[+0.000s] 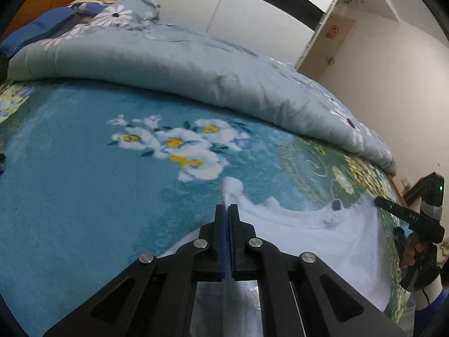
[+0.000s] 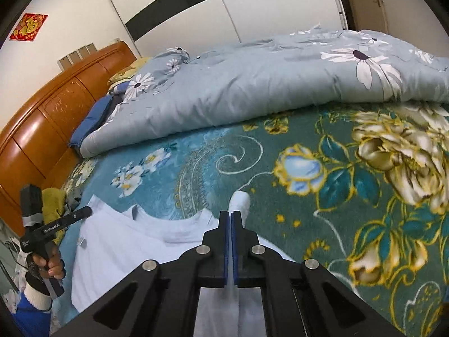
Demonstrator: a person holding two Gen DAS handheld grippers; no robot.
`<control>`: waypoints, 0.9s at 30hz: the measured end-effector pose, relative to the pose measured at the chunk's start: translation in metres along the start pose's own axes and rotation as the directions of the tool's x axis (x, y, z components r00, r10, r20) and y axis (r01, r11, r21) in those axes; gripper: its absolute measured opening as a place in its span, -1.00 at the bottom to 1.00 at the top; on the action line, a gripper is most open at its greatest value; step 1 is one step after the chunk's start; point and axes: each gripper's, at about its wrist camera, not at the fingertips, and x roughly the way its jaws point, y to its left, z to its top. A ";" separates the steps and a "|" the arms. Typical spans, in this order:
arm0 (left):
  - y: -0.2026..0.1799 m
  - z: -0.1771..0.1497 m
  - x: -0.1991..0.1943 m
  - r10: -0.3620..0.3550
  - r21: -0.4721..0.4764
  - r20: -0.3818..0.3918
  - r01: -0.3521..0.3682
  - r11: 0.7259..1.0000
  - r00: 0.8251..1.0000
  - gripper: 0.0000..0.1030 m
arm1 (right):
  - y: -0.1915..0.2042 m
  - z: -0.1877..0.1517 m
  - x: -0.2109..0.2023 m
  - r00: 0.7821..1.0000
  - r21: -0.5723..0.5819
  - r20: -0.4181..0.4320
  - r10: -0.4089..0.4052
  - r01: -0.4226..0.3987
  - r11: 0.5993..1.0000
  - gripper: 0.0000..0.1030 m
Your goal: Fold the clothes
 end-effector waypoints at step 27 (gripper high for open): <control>-0.125 -0.089 -0.011 -0.126 0.083 -0.104 0.135 0.987 0.987 -0.18 | -0.034 -0.100 -0.037 0.991 0.256 -0.068 0.114 -0.093 0.962 0.15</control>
